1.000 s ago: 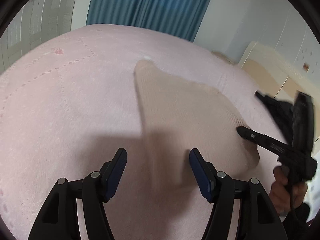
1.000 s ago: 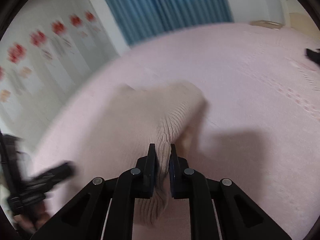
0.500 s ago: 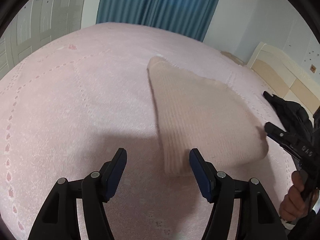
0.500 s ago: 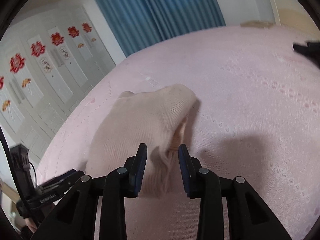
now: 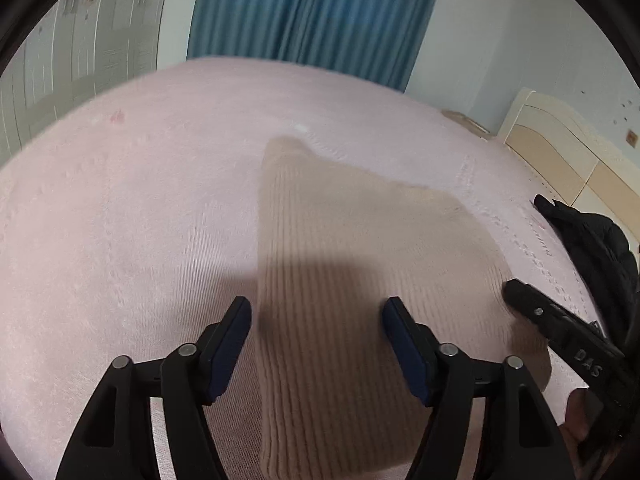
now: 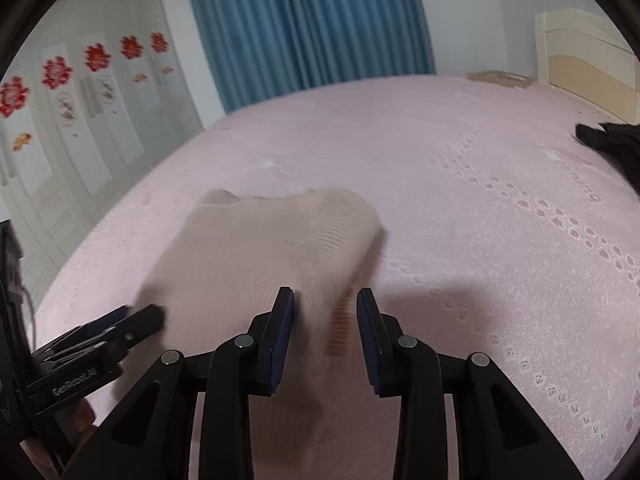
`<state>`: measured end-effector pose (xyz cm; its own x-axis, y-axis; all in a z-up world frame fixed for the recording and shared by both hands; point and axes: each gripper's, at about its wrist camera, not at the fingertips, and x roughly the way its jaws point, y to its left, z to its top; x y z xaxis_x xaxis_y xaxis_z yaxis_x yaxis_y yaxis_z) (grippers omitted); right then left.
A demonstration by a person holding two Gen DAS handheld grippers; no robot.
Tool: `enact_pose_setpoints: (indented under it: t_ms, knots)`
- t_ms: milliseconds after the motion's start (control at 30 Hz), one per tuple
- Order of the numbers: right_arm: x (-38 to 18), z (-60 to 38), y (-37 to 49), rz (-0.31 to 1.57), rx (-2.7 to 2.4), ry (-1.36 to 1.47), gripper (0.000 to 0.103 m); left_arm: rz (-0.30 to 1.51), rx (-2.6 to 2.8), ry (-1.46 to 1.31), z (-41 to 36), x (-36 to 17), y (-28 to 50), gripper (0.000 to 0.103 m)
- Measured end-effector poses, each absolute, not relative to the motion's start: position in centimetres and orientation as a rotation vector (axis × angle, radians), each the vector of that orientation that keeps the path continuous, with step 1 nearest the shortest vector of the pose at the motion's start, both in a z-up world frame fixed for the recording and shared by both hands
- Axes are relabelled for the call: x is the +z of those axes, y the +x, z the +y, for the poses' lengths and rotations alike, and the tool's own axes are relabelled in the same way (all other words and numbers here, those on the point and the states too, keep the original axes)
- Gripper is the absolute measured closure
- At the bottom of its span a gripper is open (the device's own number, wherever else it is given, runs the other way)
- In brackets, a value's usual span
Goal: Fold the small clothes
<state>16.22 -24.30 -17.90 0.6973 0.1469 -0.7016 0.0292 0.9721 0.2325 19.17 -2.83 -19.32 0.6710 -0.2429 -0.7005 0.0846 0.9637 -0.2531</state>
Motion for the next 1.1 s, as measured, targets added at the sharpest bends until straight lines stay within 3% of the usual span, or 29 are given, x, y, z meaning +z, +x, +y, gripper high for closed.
enact_pose_setpoints:
  t_ms: [267, 600, 933, 1100]
  knots:
    - [-19.5, -23.8, 17.3, 0.868, 0.033, 0.161, 0.071, 0.792, -0.163, -0.095, -3.7, -19.6, 18.5, 0.033]
    - [-19.9, -23.7, 17.6, 0.895, 0.022, 0.141, 0.071, 0.809, -0.185, -0.144, -2.8, -19.8, 18.6, 0.032]
    - [-18.3, -25.2, 14.8, 0.895, 0.037, 0.2, 0.059, 0.845, -0.164, -0.117, -1.8, -19.3, 15.6, 0.032]
    - [-16.9, -26.3, 11.9, 0.9, -0.032, 0.186, 0.059, 0.863, -0.14, -0.097, -1.1, -17.5, 12.8, 0.034]
